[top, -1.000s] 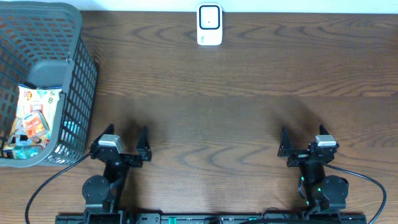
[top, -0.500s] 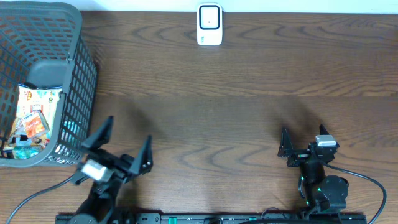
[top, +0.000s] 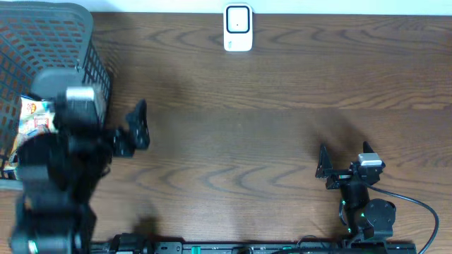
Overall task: Scan the item barcode
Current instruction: 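Move the left gripper up and into the grey basket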
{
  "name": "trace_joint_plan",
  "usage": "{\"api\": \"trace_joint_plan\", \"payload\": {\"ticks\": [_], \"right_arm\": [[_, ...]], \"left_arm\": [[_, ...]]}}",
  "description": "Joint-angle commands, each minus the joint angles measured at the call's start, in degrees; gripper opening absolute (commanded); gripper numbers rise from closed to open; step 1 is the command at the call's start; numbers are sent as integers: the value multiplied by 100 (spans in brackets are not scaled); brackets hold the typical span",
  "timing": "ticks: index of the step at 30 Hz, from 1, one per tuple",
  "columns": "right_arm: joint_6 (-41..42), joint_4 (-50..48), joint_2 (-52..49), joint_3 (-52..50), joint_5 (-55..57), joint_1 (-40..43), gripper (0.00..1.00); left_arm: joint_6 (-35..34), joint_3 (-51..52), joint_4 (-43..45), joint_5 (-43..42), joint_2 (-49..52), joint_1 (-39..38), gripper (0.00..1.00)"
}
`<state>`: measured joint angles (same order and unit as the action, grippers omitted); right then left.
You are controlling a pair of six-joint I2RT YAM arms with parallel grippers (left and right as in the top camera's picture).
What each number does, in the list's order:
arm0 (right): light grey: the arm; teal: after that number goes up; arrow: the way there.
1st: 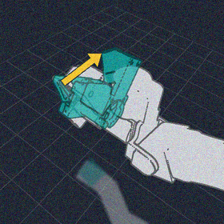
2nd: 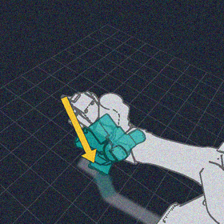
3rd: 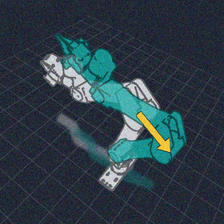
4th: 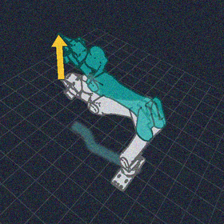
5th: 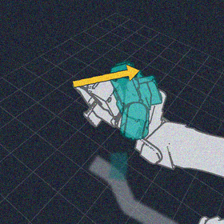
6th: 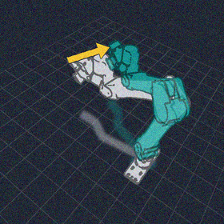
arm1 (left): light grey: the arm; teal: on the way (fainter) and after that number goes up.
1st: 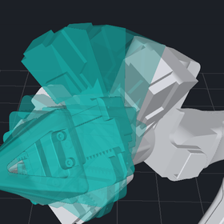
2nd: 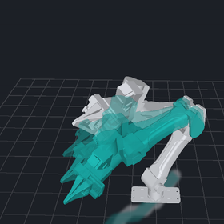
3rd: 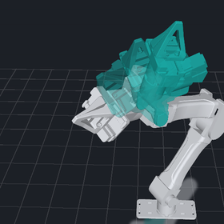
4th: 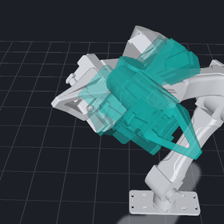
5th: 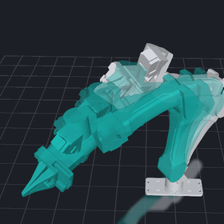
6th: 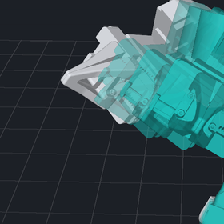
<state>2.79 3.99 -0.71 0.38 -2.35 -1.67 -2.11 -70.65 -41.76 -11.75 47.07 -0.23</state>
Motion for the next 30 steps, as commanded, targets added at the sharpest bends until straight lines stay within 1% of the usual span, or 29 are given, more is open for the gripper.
{"api": "trace_joint_plan", "payload": {"ticks": [1, 3, 5, 6, 10, 11, 13, 17, 21, 24, 26, 30], "right_arm": [[55, 28, 33, -7, 48, 61, 99], [55, 28, 33, -7, 48, 61, 99], [55, 28, 33, -7, 48, 61, 99], [55, 28, 33, -7, 48, 61, 99], [55, 28, 33, -7, 48, 61, 99], [55, 28, 33, -7, 48, 61, 99], [55, 28, 33, -7, 48, 61, 99], [55, 28, 33, -7, 48, 61, 99], [57, 28, 33, -7, 48, 61, 99], [55, 28, 33, -7, 48, 61, 99], [55, 28, 33, -7, 48, 61, 99], [55, 28, 33, -7, 48, 61, 99]], "left_arm": [[273, -809, -269, -42, 686, -17, 98], [173, -1200, -352, 33, 1049, -15, 98], [-323, -1840, -763, 463, 1510, 35, 98], [-380, -2258, -1104, 603, 1775, 85, 98], [-354, -4513, -3171, 1335, 3226, 474, 98], [-356, -5003, -3556, 1388, 3569, 590, 98], [-426, -5720, -3888, 1370, 4135, 828, 98], [-522, -5897, -3630, 1449, 4612, 1156, 98], [-1722, -5897, -3508, 2297, 4883, 1650, 97], [-2164, -5897, -3486, 2863, 5034, 2114, 98], [-2199, -5895, -3497, 3073, 5193, 2507, 98], [-2199, -5873, -3571, 3071, 5425, 2900, 98]]}}
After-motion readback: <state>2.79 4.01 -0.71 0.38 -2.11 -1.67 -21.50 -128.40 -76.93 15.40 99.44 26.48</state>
